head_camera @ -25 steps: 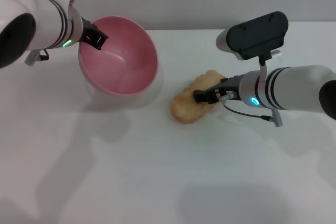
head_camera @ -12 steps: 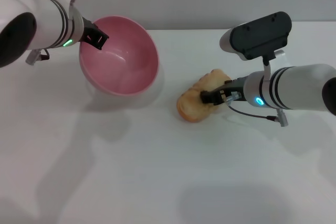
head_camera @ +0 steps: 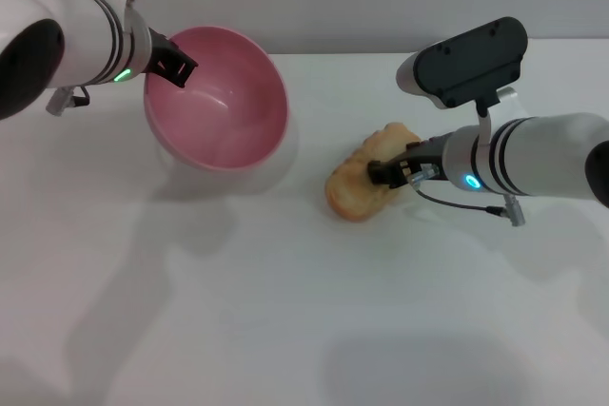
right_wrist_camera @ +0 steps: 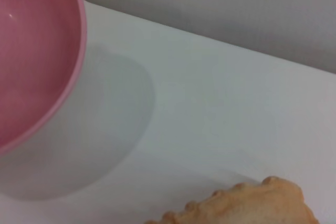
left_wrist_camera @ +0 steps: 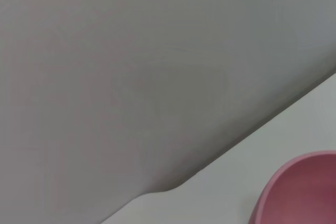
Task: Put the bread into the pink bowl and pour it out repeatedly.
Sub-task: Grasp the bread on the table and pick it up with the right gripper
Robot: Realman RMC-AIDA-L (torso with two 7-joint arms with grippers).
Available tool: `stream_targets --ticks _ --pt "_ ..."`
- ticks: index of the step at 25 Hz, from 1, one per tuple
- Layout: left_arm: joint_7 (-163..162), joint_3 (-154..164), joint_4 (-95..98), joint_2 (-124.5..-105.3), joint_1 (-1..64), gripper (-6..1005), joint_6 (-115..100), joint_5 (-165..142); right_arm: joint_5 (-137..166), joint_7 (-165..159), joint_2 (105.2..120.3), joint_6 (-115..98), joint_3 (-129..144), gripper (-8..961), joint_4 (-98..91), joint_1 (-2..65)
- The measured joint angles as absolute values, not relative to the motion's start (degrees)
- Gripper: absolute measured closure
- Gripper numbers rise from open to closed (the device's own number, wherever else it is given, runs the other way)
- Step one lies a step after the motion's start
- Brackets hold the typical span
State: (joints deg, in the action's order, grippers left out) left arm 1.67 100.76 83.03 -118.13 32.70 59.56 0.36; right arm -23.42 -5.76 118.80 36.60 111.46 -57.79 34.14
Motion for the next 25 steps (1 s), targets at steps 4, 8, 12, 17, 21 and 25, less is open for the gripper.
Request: stream_targets --ticks 4,8,12,17,21,25 --pt "1.7 101.1 82.6 -118.13 32.7 951 59.4 0.4 -22.1 -5.7 118.8 37.0 111.2 327 -60.2 33.1" --pt "1.7 101.1 82.3 -118.12 32.6 951 59.2 0.4 -20.9 -5.7 118.81 37.5 110.9 360 -62.8 32.1" --pt "1.7 101.1 82.2 -118.12 32.4 951 59.0 0.3 -20.6 -5.7 118.83 37.7 110.9 402 -63.7 31.6" --pt "1.7 101.1 82.2 -118.12 32.4 951 59.0 0.3 -20.6 -5.7 118.83 37.9 110.9 448 -64.4 31.3" --pt "1.7 101.1 82.1 -118.12 32.5 951 58.9 0.3 -19.9 -5.8 118.83 38.0 110.8 644 -66.9 30.1" --pt "1.7 101.1 81.7 -118.12 32.7 951 58.9 0.4 -19.3 -6.3 118.91 38.7 109.2 779 -67.9 29.5"
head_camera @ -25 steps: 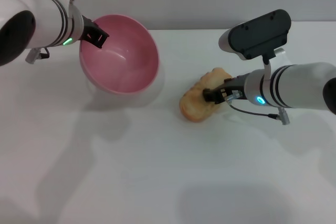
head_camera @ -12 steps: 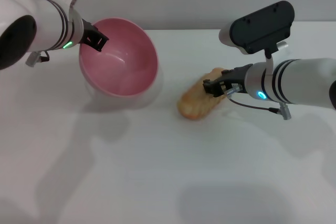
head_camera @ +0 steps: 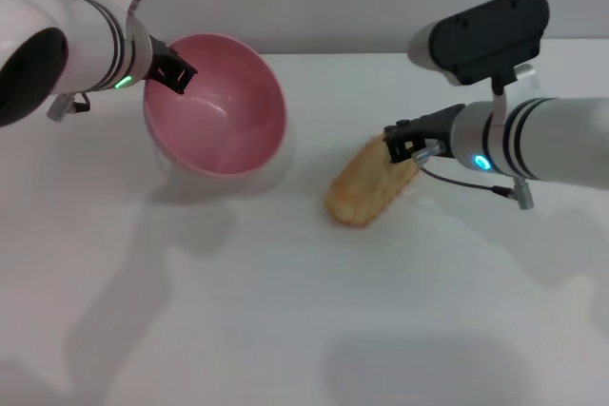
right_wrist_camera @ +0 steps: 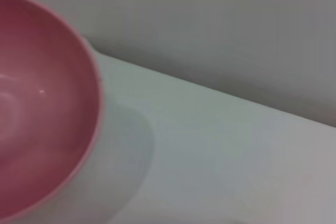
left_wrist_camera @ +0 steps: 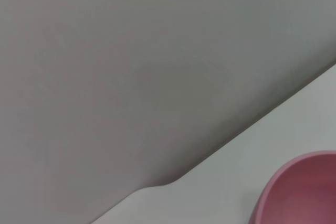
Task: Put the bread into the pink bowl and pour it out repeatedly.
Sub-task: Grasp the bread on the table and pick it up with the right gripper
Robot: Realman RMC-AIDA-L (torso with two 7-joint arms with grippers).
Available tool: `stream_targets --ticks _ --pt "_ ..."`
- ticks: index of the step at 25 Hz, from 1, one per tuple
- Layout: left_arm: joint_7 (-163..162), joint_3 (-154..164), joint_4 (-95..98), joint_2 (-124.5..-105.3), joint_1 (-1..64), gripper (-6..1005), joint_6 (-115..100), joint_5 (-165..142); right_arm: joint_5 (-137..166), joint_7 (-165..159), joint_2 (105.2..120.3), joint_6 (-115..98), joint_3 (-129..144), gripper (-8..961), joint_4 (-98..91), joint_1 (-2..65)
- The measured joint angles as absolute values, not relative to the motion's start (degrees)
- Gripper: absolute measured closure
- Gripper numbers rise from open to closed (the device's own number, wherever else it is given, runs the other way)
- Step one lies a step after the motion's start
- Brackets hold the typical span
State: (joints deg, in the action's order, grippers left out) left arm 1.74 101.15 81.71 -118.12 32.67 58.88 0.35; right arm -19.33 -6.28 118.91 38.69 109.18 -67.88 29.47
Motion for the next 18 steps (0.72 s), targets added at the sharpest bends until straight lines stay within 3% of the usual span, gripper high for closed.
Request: stream_targets --ticks 2,13,18 --pt "1.7 101.1 81.6 -118.12 32.7 951 58.8 0.4 -19.0 -7.1 118.95 39.2 108.2 847 -67.6 29.4" --pt "2.4 101.1 81.6 -118.2 33.1 951 58.7 0.5 -15.7 -9.8 118.89 38.5 106.5 674 -64.8 29.2" --pt "2.4 101.1 81.5 -118.21 33.5 951 58.7 0.5 -15.8 -9.7 118.92 38.1 106.7 462 -64.7 29.6"
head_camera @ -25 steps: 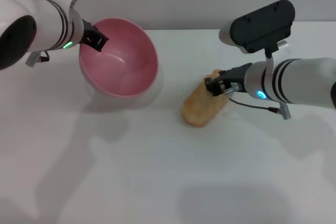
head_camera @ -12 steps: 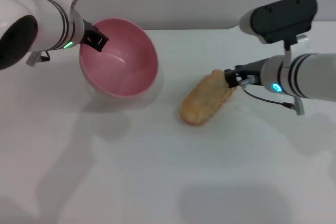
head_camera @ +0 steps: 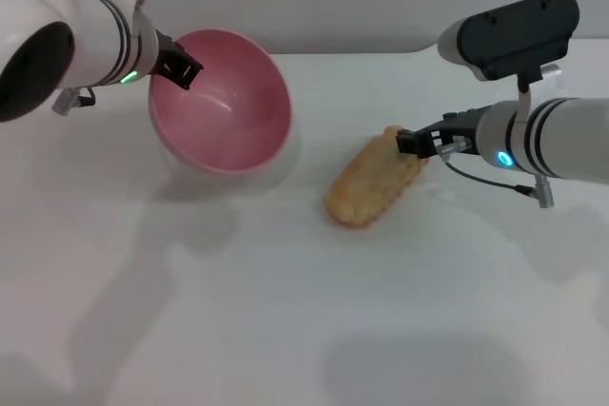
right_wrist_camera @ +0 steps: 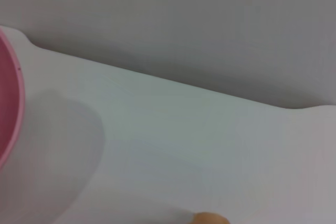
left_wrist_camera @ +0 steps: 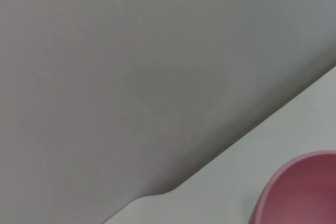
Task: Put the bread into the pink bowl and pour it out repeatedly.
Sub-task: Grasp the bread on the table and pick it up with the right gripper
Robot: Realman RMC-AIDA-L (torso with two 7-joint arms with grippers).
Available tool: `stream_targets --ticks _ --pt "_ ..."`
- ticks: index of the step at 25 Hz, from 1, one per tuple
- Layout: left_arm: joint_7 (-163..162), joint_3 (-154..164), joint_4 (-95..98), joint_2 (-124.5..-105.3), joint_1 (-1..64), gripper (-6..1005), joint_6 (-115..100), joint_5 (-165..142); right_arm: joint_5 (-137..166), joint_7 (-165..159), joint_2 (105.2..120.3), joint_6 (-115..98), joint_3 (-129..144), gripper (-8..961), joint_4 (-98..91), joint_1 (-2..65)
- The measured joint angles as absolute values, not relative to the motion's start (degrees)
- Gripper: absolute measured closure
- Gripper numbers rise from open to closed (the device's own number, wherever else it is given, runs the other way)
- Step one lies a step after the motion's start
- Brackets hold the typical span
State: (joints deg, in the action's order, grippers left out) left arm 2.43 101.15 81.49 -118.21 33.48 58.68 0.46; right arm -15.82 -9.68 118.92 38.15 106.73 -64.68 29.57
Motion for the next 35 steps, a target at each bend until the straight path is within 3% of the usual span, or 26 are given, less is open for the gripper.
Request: stream_targets --ticks 6,35 --pt "2.5 101.2 80.9 -118.31 33.8 951 58.8 0.5 -15.8 -9.6 119.0 37.9 106.5 267 -63.2 30.2" --pt "2.6 101.9 80.9 -118.3 34.4 950 59.0 1.0 -19.9 -9.5 119.11 34.6 106.6 282 -54.5 34.2"
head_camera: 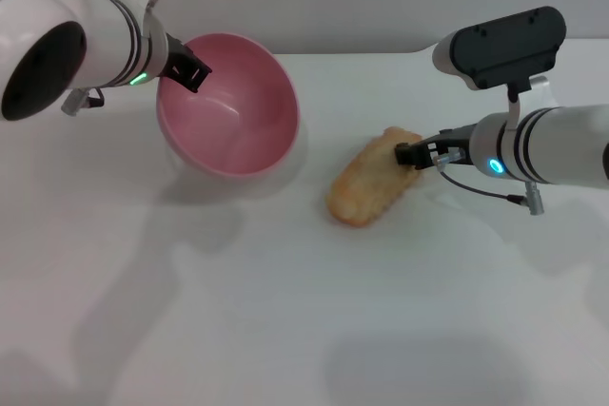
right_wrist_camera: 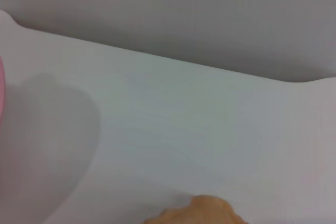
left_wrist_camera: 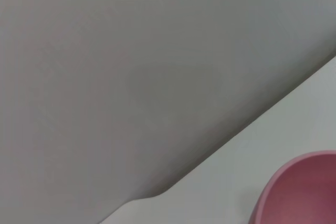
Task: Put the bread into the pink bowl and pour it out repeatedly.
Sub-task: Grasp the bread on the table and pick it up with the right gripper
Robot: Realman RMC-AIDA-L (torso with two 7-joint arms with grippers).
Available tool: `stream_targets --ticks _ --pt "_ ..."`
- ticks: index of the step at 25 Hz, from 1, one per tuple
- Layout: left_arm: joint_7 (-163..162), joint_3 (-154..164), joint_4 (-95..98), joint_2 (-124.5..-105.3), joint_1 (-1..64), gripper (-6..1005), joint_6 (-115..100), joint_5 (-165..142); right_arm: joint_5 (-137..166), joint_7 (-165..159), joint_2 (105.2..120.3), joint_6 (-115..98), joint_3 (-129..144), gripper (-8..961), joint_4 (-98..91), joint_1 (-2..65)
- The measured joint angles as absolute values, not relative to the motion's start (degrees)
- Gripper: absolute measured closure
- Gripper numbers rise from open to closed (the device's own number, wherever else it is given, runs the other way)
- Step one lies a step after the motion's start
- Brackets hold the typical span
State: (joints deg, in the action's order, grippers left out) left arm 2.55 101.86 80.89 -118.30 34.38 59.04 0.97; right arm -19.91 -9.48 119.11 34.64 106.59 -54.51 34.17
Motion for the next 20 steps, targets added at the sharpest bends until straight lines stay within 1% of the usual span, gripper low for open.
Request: stream_targets --ticks 6,9,20 --pt "2.6 101.8 80.9 -118.24 34.5 950 59.1 1.0 -21.4 -9.1 119.07 34.7 107.1 293 -53.7 34.4" --pt "2.6 101.8 80.9 -118.21 34.5 950 59.1 1.0 -21.4 -7.9 119.03 34.8 107.6 528 -53.6 34.4" --pt "2.6 102.1 81.1 -118.35 34.6 950 59.3 1.0 -21.0 -5.9 119.07 35.2 108.0 724 -55.8 32.8"
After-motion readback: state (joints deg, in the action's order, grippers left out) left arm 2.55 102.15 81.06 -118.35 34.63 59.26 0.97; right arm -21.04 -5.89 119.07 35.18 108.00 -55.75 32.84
